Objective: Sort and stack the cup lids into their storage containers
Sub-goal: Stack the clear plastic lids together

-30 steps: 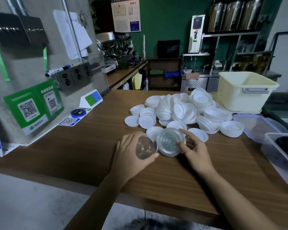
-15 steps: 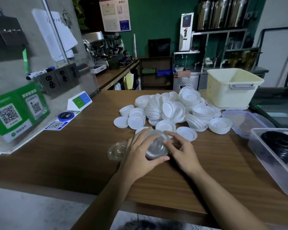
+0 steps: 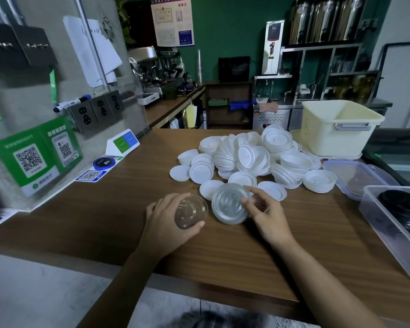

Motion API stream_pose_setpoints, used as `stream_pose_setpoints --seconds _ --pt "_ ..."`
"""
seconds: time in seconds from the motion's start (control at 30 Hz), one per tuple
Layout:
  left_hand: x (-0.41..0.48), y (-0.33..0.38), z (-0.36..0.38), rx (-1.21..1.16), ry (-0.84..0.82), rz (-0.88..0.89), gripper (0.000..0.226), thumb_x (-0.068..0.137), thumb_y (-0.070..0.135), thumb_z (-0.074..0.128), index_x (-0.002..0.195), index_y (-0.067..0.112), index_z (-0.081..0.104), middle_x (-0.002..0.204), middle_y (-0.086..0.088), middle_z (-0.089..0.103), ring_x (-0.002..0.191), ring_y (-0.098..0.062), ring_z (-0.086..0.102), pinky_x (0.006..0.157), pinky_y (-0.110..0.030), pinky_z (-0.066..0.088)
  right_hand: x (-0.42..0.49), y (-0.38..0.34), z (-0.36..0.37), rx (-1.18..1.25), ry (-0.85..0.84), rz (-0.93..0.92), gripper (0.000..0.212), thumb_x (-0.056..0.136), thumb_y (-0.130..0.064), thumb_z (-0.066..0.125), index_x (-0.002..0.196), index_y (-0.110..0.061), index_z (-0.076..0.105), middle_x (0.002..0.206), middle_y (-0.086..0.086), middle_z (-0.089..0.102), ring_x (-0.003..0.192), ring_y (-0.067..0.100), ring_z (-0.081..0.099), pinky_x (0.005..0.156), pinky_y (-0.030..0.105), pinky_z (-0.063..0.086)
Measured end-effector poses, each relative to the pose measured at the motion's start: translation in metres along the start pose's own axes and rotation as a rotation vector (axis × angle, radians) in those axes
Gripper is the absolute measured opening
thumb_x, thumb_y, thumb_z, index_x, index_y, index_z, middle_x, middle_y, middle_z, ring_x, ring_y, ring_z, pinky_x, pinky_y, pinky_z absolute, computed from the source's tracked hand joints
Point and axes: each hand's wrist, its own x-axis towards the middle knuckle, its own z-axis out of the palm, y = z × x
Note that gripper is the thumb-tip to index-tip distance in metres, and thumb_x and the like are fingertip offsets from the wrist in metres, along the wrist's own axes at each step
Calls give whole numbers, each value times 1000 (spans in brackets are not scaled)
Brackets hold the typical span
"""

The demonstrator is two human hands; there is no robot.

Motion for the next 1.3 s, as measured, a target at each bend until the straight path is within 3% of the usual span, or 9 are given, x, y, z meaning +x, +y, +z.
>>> stream_pose_setpoints --seconds 0.27,0.4,0.53,0.6,0.73,0.87,1.07,1.17,1.3 --pt "9 33 9 -211 37 144 66 71 64 81 127 33 66 141 21 54 128 -4 53 101 -31 46 -4 -6 1 23 -25 -16 31 101 -22 71 132 -28 71 73 -22 67 73 -1 60 85 27 50" --pt "16 52 25 -200 -37 176 70 70 73 77 130 39 63 147 21 48 134 -3 49 106 -26 32 -5 -14 1 75 -53 7 28 107 -31 62 132 -29 73 113 -19 78 112 1 70 104 33 53" --pt "22 58 29 -220 -58 222 74 73 76 74 136 38 62 152 22 45 141 0 42 111 -24 28 -8 -14 1 61 -70 -18 34 100 -22 72 134 -22 71 81 -22 74 80 -4 68 83 14 49" --pt "20 53 27 -201 -29 219 68 80 74 68 136 37 63 151 22 48 139 -1 45 110 -29 33 -6 -11 1 35 -54 -19 35 99 -18 74 133 -22 71 72 -24 69 72 -4 63 79 13 47" --pt "12 17 16 -113 53 86 56 86 68 61 132 36 64 142 19 54 132 -7 53 109 -44 41 -2 -7 1 -1 -22 0 31 100 -19 73 130 -26 73 73 -21 67 73 -3 61 81 15 47" --pt "5 -4 7 -8 -27 -100 64 75 71 66 130 38 62 137 16 57 130 -12 52 108 -42 38 -1 -4 1 -27 -10 13 30 102 -17 70 130 -25 73 69 -19 60 70 1 56 81 23 47" --pt "4 -3 15 -37 -1 -120 60 72 49 87 125 30 65 131 11 64 124 -22 58 103 -40 43 -2 -4 -1 -41 -3 1 31 102 -18 69 133 -24 71 66 -19 58 68 5 56 83 27 50" --pt "5 -5 14 -118 -32 -192 71 67 61 82 127 28 64 138 5 59 131 -22 51 111 -39 41 -2 -4 -1 -41 -1 -1 31 102 -18 69 132 -26 71 66 -19 59 69 6 56 83 28 51" --pt "6 -3 13 -7 -43 -196 70 68 67 80 127 34 62 127 13 65 121 -19 56 105 -39 42 -2 -4 -1 -38 -3 -2 31 102 -19 69 132 -27 71 66 -18 59 69 7 56 83 31 52"
